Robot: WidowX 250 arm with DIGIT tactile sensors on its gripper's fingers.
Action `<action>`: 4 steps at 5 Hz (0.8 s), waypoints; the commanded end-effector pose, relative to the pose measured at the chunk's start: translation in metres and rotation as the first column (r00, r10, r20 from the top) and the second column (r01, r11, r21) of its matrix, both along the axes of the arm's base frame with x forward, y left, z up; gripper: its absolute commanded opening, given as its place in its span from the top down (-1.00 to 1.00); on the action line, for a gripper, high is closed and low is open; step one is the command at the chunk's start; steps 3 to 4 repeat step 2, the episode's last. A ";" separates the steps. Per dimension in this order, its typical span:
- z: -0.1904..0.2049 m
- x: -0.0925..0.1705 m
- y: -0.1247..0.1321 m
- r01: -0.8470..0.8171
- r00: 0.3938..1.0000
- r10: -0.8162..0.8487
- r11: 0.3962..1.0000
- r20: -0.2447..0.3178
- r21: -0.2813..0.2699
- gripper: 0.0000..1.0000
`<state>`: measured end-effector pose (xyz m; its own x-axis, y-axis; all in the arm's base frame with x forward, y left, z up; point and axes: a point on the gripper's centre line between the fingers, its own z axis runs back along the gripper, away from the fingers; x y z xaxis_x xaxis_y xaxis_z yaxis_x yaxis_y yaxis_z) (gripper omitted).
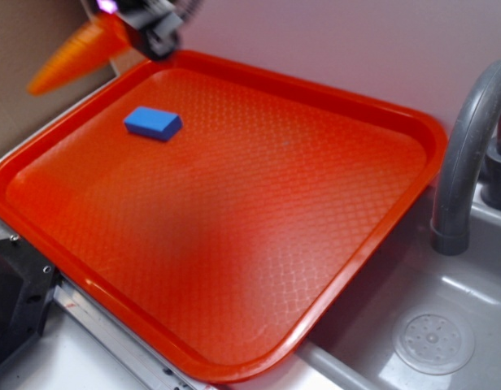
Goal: Grab the carrot.
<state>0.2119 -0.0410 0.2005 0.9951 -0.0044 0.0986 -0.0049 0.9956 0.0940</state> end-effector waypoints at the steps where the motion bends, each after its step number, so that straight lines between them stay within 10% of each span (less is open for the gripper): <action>1: 0.023 -0.022 -0.005 -0.095 0.990 0.101 0.993 0.094 -0.071 1.00; 4: 0.013 -0.017 -0.001 -0.102 0.994 0.104 0.993 0.040 -0.053 1.00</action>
